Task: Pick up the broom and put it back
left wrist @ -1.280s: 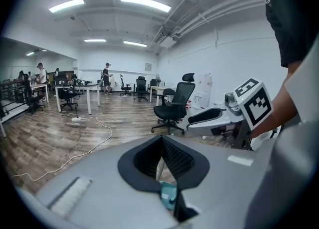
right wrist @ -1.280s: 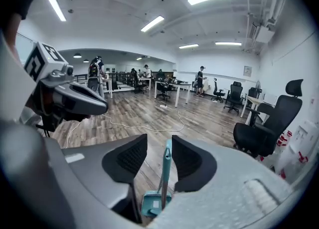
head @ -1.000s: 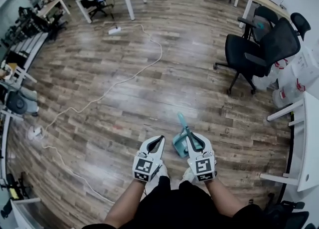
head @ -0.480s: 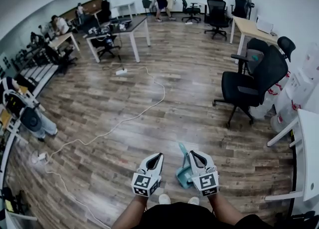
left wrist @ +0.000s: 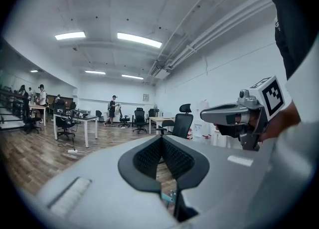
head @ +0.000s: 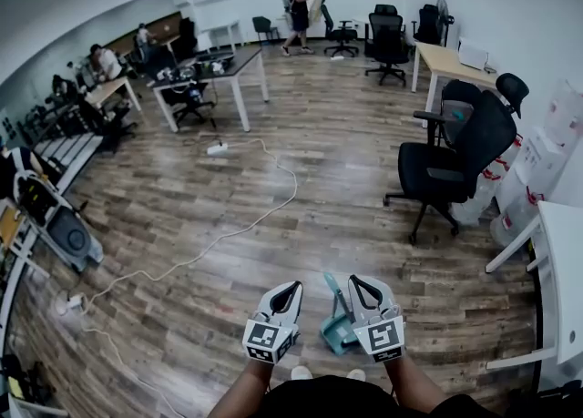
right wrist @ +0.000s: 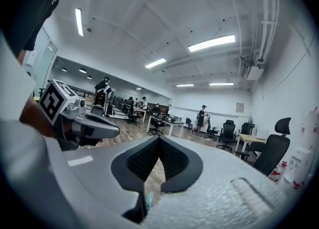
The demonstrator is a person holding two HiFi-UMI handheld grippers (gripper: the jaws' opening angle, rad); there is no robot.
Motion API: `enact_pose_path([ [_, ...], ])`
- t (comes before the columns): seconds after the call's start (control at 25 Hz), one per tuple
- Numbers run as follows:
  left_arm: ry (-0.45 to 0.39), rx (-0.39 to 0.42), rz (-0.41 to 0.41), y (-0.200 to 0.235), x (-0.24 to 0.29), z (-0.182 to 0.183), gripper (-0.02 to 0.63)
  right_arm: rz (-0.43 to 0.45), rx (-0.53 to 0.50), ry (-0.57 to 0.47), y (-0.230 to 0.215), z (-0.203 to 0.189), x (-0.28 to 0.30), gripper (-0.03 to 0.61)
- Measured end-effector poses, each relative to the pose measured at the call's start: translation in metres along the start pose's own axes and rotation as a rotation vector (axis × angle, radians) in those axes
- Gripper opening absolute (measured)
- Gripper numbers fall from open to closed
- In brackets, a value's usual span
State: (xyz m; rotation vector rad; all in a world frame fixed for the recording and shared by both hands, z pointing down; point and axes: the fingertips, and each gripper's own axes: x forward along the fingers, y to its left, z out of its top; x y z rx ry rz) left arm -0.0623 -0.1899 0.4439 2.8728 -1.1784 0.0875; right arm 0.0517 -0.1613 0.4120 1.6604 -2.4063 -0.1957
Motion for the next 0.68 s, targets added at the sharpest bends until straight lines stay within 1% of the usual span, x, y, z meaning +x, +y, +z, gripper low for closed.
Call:
enact_pose_path([
  [0.2, -0.004, 0.007, -0.008, -0.0015, 0.0028, 0.0041, 0.017, -0.004, -0.002, 0.000, -0.0024, 0.0023, -0.0001, 0.000],
  [0.44, -0.003, 0.045, -0.023, -0.0053, 0.0028, 0.0091, 0.017, -0.005, -0.001, -0.004, -0.0032, 0.0043, 0.0025, 0.000],
  [0.68, -0.002, 0.040, -0.026, -0.0095, 0.0065, 0.0098, 0.017, -0.008, 0.003, 0.000, -0.0070, 0.0030, 0.0014, 0.002],
])
